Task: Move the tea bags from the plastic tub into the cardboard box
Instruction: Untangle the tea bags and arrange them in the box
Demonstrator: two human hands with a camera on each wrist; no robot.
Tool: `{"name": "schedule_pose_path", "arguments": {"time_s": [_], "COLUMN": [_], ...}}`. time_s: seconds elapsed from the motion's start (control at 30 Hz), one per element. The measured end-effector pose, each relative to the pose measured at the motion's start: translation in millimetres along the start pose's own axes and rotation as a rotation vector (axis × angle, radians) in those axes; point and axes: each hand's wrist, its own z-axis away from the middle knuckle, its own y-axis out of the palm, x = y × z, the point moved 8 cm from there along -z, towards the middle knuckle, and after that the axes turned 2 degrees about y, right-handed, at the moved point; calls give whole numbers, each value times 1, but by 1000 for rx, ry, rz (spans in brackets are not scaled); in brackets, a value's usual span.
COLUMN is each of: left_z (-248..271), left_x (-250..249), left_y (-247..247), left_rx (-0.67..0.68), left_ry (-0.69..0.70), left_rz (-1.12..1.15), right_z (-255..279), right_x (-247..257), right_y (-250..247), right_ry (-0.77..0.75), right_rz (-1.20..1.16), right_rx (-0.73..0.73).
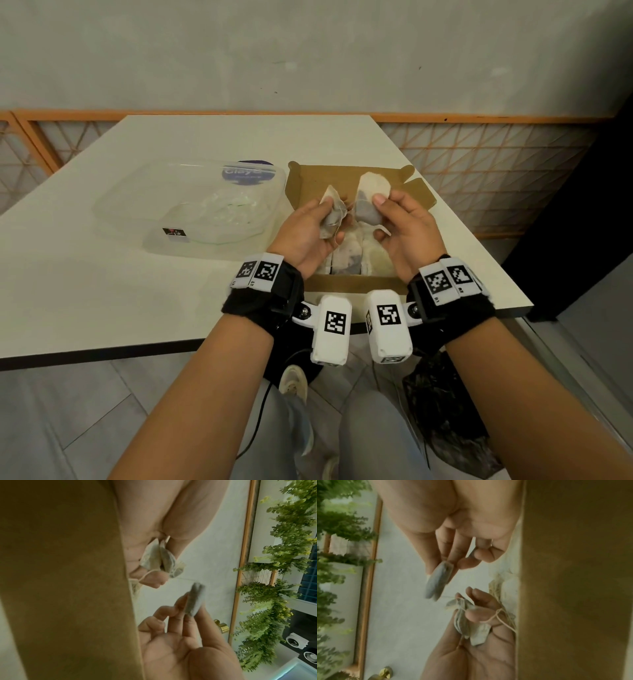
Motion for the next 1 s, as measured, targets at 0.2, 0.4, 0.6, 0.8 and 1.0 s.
{"name": "schedule_pose_path", "arguments": {"time_s": [0.2, 0.4, 0.6, 0.8, 1.0], "left_z": [-1, -1, -4, -2, -3], "left_x": [-1, -3, 2, 3, 3], "left_y": [-2, -2, -3, 3, 0], "left_rx": [-55, -48, -20, 21, 27], "left_ry": [34, 56, 32, 3, -33], "left_rz": [-108, -150, -178, -177, -26], "right_z": [3, 2, 2, -1, -4], "right_x": [-2, -4, -5, -11, -7], "right_y": [17, 17, 14, 11, 1], "right_ry": [-31, -61, -8, 64, 84], "right_rz": [152, 236, 137, 69, -47], "right_rx": [154, 113, 72, 61, -17]}}
